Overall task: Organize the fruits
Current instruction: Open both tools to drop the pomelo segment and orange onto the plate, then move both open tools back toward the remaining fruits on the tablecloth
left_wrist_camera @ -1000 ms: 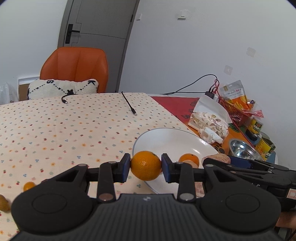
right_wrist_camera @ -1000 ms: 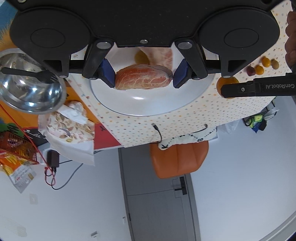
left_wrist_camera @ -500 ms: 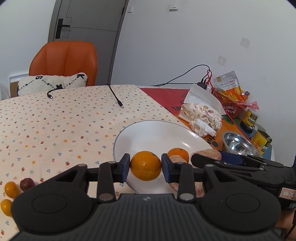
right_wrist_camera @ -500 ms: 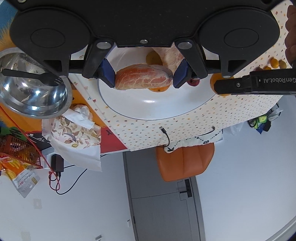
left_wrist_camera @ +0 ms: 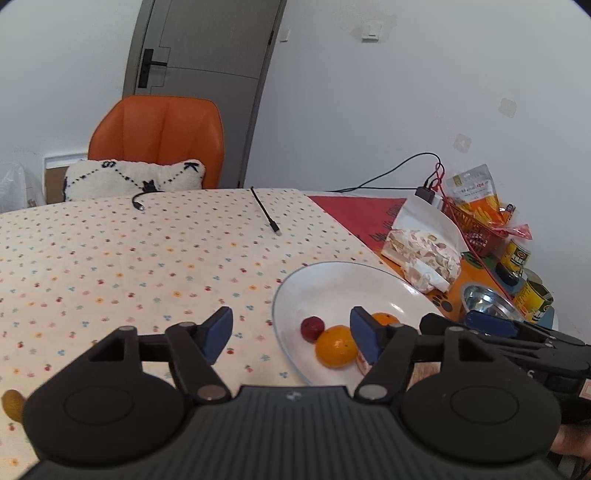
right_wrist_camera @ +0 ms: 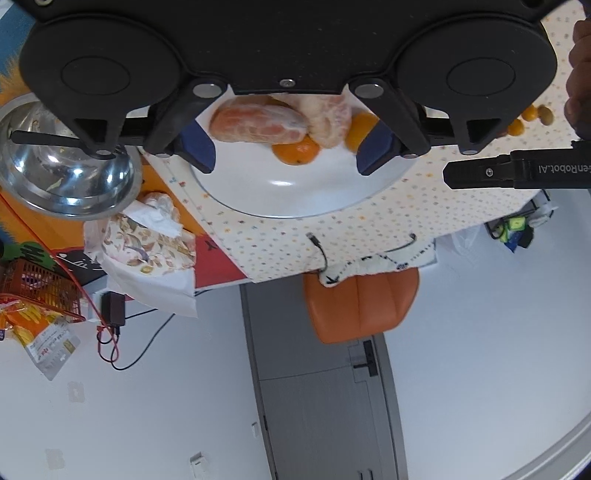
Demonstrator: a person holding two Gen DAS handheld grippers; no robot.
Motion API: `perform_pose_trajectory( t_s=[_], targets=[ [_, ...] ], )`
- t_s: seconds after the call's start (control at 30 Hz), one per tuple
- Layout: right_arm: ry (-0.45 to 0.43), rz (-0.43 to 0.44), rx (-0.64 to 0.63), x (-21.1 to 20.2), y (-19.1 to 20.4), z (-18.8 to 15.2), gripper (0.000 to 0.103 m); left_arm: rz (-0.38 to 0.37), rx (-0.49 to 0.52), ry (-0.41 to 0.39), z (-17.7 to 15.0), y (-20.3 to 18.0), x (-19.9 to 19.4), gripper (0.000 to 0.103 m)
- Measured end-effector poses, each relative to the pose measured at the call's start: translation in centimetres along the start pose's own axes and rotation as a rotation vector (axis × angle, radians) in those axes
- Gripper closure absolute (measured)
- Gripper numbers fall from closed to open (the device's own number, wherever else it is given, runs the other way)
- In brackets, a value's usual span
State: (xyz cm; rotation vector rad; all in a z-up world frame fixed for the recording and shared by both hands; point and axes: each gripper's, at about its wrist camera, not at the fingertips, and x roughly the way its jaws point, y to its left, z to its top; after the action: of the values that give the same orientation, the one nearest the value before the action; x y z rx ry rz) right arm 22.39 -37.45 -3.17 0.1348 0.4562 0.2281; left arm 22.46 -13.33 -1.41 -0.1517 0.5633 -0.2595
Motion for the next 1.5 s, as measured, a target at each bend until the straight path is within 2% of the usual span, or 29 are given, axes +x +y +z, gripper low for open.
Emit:
perform_pose_trajectory(
  t_s=[0.13,0.23,0.53,1.5],
  targets=[
    [0.004,0.032,0.011,-0.4,0.5,0.2,0.015,0.033,0.003,-0.021,0.2,0.5,-1.1,0.02],
    [0.006,0.05,0.015,-0.7,0.9,0.2,0.012,0.053,0.007,-0.019,0.1,0.9,-1.6,0.019],
    [0.02,0.099,0.021,-1.4,2.2,-0.1,0.008,0.102,0.005,-0.015,-0.6,2.3,-2.9,0.018],
    [0.055,0.214,-0.01,-1.3,5.9,-1.2,0.007,0.222,-0.039,-0.038,-2.3,7.3,-7.1,0.018]
  ],
)
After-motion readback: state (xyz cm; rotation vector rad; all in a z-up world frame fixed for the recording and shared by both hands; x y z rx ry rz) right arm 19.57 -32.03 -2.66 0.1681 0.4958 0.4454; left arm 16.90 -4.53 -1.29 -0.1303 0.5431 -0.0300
